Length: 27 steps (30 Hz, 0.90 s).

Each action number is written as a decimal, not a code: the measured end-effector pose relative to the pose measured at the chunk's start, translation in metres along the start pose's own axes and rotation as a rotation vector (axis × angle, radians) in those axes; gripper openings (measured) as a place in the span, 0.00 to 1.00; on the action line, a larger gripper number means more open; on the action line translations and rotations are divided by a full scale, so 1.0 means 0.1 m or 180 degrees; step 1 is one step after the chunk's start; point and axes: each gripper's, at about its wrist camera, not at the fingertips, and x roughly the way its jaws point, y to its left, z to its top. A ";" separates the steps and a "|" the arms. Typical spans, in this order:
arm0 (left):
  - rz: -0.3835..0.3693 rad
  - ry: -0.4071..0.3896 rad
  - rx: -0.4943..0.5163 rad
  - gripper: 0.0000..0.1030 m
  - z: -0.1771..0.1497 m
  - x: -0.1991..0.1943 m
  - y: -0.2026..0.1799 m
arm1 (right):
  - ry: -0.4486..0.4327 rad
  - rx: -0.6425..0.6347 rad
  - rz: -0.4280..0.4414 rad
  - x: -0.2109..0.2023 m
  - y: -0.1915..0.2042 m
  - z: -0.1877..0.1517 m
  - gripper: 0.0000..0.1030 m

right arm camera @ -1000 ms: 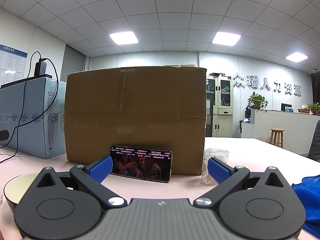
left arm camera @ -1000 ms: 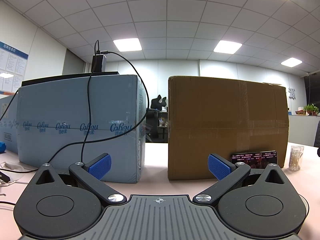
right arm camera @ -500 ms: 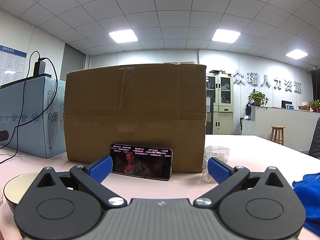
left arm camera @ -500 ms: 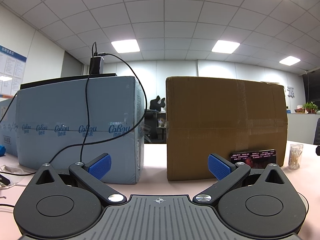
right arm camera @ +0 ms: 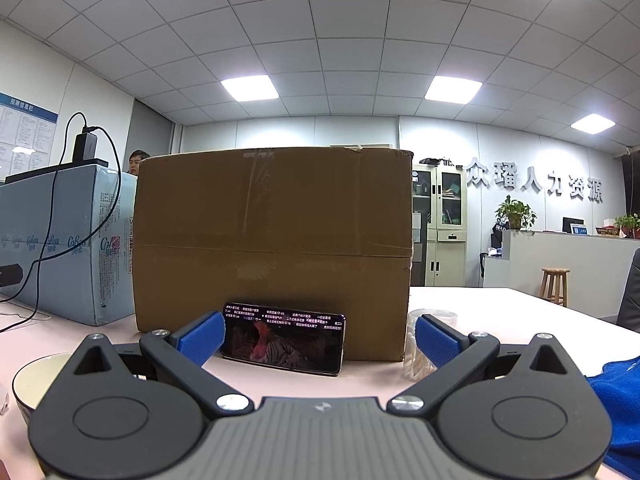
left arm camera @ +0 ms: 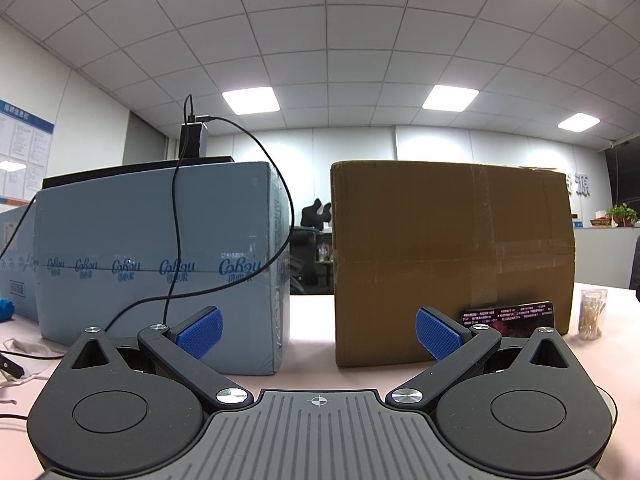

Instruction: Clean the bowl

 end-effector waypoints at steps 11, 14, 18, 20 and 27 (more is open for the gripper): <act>0.0003 -0.0006 0.0000 1.00 0.01 0.00 0.00 | -0.0009 -0.0005 0.0001 -0.03 -0.01 -0.01 1.00; 0.0000 0.0001 0.0003 1.00 0.01 0.00 0.00 | 0.0000 0.0001 0.0015 -0.04 -0.02 -0.01 1.00; -0.0007 0.0012 0.0014 1.00 0.01 0.00 -0.01 | 0.0013 -0.0001 0.0037 -0.03 -0.03 0.00 1.00; -0.0012 0.0015 0.0019 1.00 0.01 0.00 -0.01 | 0.0017 -0.0004 0.0051 -0.03 -0.03 0.00 1.00; -0.0039 0.0018 0.0039 1.00 0.01 0.00 -0.02 | 0.0036 -0.0037 0.0084 -0.03 -0.02 0.01 1.00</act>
